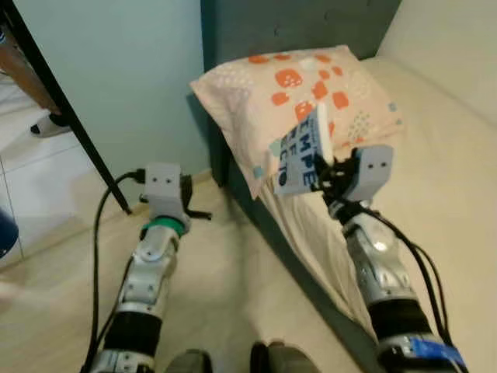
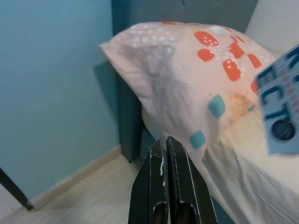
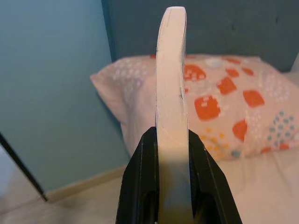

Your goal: Clean up the room

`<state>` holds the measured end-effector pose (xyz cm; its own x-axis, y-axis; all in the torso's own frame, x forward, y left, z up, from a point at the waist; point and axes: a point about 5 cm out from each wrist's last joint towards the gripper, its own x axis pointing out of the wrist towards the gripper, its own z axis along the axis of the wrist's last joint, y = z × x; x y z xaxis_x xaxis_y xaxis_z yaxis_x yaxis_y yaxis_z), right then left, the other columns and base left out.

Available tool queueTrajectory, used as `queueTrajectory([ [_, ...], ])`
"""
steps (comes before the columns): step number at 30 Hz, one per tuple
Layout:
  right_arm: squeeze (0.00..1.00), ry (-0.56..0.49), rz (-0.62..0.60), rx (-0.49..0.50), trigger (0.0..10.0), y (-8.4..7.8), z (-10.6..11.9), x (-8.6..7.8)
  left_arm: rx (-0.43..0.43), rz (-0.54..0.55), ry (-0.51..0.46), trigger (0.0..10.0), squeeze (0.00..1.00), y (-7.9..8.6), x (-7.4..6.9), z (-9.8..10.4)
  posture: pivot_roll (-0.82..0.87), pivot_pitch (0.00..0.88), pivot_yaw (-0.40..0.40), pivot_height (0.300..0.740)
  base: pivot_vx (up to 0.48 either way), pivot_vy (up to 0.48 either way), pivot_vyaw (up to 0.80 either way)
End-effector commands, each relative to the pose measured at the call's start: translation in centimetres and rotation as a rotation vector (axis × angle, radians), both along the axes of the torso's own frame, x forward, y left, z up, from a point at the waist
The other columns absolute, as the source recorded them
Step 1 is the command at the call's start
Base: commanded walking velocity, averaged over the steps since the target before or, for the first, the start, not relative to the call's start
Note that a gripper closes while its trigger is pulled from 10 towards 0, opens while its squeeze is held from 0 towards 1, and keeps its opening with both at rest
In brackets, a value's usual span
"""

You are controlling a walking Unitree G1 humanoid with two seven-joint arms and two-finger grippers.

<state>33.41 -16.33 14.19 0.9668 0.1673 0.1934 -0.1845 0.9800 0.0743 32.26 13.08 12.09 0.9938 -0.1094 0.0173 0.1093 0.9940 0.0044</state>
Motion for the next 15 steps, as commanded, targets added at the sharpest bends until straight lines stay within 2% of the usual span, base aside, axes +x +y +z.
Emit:
queueTrajectory([
  [1,0.0,-0.029,0.006,0.011,10.0,0.32,0.38,-0.08,0.01,0.009,0.022,10.0,0.0,0.45,-0.15,-0.62,-0.06,0.064,-0.019,0.74,0.416,0.0,0.0],
  [15,0.0,-0.026,0.002,0.015,10.0,0.31,0.23,-0.19,0.015,-0.004,0.022,10.0,0.0,0.22,-0.17,-0.66,-0.06,0.071,-0.014,0.74,0.44,0.0,0.0],
])
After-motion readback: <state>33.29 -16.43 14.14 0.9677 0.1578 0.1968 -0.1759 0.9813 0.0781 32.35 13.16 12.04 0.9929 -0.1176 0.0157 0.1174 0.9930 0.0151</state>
